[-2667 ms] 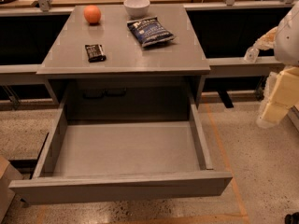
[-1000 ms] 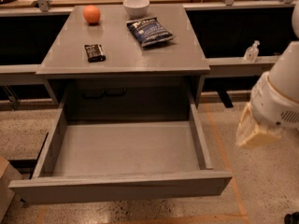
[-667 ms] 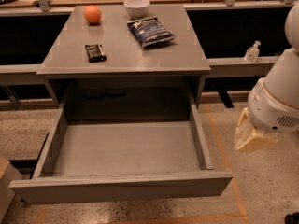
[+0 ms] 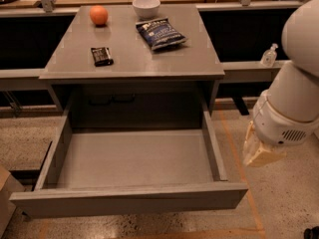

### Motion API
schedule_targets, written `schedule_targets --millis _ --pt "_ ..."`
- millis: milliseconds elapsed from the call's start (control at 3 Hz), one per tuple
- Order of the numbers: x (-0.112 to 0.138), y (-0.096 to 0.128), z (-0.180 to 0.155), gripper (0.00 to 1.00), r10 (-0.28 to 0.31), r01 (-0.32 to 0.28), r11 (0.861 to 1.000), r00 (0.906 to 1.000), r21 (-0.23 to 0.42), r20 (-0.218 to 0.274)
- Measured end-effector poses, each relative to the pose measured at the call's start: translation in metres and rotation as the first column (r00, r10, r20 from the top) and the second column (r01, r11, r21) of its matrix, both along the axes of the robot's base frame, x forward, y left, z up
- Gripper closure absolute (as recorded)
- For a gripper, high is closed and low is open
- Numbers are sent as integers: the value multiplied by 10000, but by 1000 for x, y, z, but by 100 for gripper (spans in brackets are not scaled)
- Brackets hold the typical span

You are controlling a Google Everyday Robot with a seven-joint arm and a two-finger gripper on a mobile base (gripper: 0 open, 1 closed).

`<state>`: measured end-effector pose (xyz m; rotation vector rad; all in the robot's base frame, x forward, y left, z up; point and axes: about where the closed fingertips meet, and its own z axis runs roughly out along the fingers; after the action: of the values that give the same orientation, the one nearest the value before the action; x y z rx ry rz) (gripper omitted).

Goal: Close top drawer

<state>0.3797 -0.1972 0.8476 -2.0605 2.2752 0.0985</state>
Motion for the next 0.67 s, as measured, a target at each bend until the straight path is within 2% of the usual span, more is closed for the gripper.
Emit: schedule_targets --millis 333,667 --pt "-10 1 -41 100 292 -287 9996 9972 83 -685" --pt "-22 2 -89 100 447 -411 9987 9900 293 -1341"
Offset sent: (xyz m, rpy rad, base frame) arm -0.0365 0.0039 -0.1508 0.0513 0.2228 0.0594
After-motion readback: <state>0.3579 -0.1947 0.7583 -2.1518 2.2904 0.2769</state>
